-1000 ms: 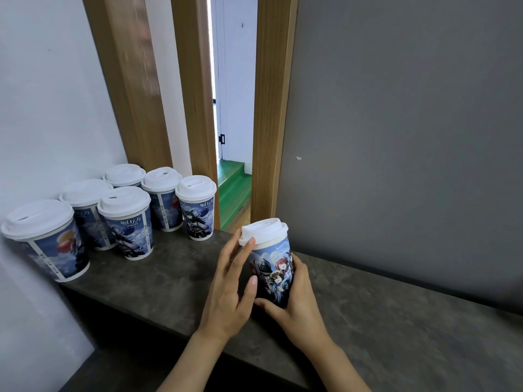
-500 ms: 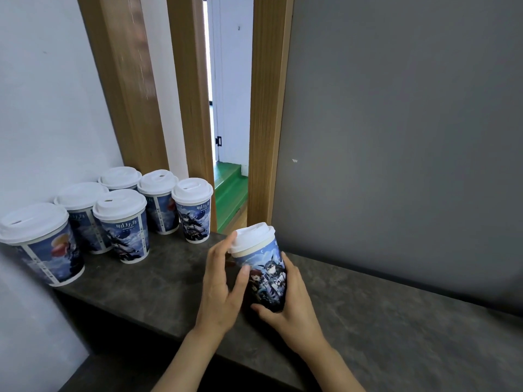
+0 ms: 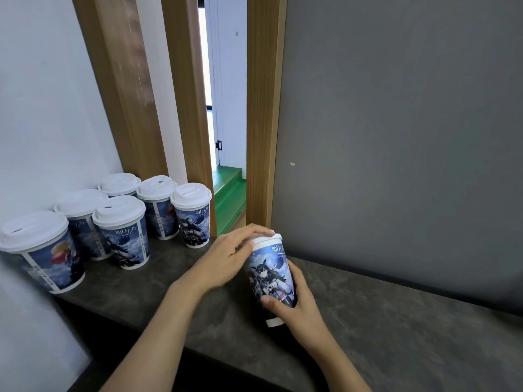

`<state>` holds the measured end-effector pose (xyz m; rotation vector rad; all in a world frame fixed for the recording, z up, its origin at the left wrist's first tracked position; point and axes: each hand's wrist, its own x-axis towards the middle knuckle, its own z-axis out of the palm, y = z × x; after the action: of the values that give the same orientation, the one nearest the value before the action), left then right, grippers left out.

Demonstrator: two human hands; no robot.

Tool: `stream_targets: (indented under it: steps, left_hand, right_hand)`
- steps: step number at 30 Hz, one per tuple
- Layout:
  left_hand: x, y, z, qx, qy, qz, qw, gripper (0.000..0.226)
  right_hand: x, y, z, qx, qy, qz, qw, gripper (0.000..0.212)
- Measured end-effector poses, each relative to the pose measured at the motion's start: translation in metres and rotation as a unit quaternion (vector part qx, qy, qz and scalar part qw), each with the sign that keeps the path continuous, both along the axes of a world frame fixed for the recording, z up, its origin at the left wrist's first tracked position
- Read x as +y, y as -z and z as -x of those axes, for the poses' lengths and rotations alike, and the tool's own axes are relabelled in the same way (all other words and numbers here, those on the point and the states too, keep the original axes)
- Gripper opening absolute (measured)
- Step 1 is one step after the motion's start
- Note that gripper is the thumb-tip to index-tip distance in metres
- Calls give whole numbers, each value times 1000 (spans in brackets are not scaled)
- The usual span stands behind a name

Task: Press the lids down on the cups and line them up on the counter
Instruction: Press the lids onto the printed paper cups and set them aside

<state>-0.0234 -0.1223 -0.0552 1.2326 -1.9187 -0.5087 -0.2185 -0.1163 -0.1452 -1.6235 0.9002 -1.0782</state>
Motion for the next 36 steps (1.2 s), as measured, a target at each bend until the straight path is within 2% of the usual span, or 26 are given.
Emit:
stream_targets:
  steps: [4, 9, 12, 16, 21, 24, 30, 36]
  left_hand:
    - [2, -1, 6, 30, -21, 25, 999, 29]
    - [2, -11, 14, 7, -52, 37, 998, 34]
    - [6, -16, 16, 3, -30, 28, 999, 33]
    - [16, -20, 19, 10, -8, 9, 1000, 41]
    - [18, -24, 22, -23, -45, 13, 999, 12]
    - [18, -23, 29, -73, -103, 53, 991, 25]
    - [16, -21, 30, -72, -92, 83, 990, 21]
    - [17, -18, 18, -30, -44, 15, 998, 33]
  right_hand:
    - [3, -2, -5, 6, 50, 31, 998, 88]
    - [4, 1, -8, 29, 70, 64, 995, 98]
    - [3, 3, -7, 25, 59, 47, 997, 103]
    - [-1, 3, -3, 22, 30, 8, 999, 93]
    - [1, 3, -6, 23, 24, 11, 999, 90]
    - [1, 4, -6, 22, 32, 25, 999, 92]
    - [2, 2, -8, 10, 60, 42, 997, 92]
    - [-2, 6, -3, -11, 29, -4, 1000, 94]
